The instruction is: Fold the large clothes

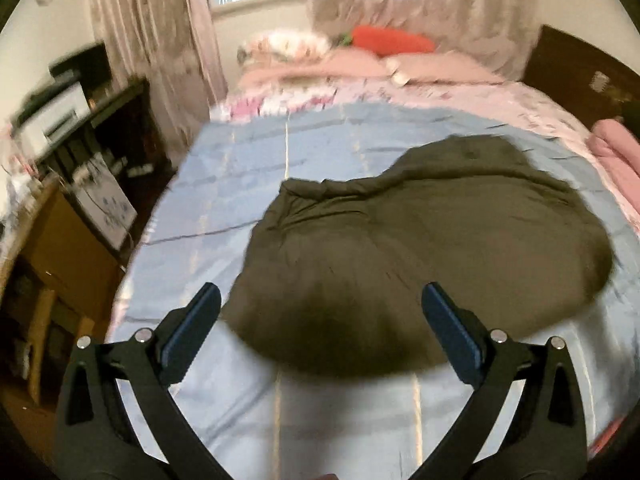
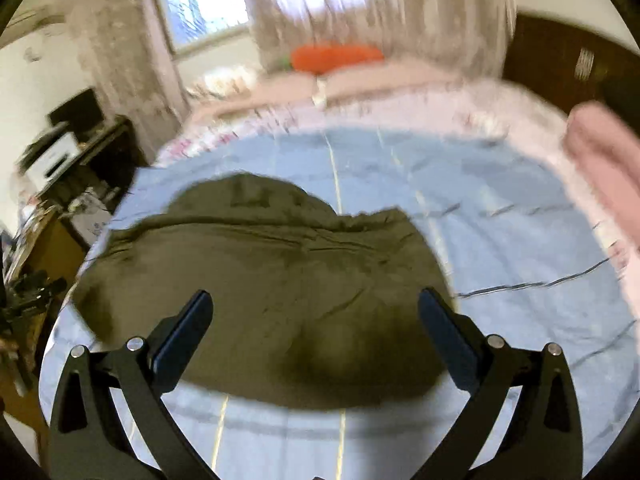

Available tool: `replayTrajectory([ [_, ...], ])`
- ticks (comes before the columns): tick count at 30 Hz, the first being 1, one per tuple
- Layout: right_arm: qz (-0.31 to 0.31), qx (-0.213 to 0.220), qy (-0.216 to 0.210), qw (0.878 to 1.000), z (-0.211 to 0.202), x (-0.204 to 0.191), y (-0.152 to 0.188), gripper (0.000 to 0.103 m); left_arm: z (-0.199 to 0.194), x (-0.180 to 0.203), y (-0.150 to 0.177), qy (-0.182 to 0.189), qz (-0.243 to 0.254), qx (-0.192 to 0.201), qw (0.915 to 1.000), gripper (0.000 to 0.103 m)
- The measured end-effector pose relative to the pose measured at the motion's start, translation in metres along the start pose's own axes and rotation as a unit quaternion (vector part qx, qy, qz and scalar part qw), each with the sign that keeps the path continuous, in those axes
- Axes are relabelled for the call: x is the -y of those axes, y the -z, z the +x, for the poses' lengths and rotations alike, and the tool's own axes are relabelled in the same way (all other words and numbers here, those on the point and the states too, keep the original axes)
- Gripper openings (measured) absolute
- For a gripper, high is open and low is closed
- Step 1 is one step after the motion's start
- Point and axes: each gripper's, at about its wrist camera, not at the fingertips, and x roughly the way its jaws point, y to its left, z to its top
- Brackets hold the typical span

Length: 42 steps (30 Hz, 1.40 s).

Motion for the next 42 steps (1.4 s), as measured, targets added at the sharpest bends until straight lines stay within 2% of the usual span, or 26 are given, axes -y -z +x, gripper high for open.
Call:
replayTrajectory([
  [3, -0.013, 0.033, 0.014, 0.999, -0.085, -0.02, 0.019, 0.102, -0.083, 0.01, 0.015, -0.019, 0.005, 0.029, 0.9994, 0.101],
  [7, -0.007, 0.066, 0.041, 0.997, -0.167, -0.046, 0.054, 0.102, -0.183, 0.025, 0.04, -0.016, -0.029, 0.054, 0.998, 0.101],
  [11, -0.004, 0.099, 0.066, 0.993, -0.207, -0.066, 0.101, 0.102, -0.242, 0.048, 0.067, -0.008, -0.033, 0.094, 0.9949, 0.101],
  [14, 0.0, 0.095, 0.069, 0.993, -0.208, -0.071, 0.127, 0.102, -0.265, 0.069, 0.089, -0.012, -0.021, 0.117, 0.9929, 0.101],
  [18, -0.002, 0.081, 0.062, 0.995, -0.208, -0.077, 0.149, 0.102, -0.264, 0.082, 0.111, -0.006, -0.016, 0.122, 0.9924, 0.101],
  [22, -0.01, 0.077, 0.069, 0.995, -0.208, -0.081, 0.155, 0.102, -0.247, 0.085, 0.127, 0.011, -0.022, 0.102, 0.9945, 0.101],
  [31, 0.007, 0.062, 0.067, 0.996, -0.201, -0.077, 0.155, 0.102, -0.234, 0.084, 0.138, 0.043, -0.036, 0.077, 0.9954, 0.101],
  [42, -0.001, 0.054, 0.071, 0.996, -0.198, -0.082, 0.158, 0.102, -0.235, 0.082, 0.14, 0.027, -0.045, 0.08, 0.9954, 0.101],
])
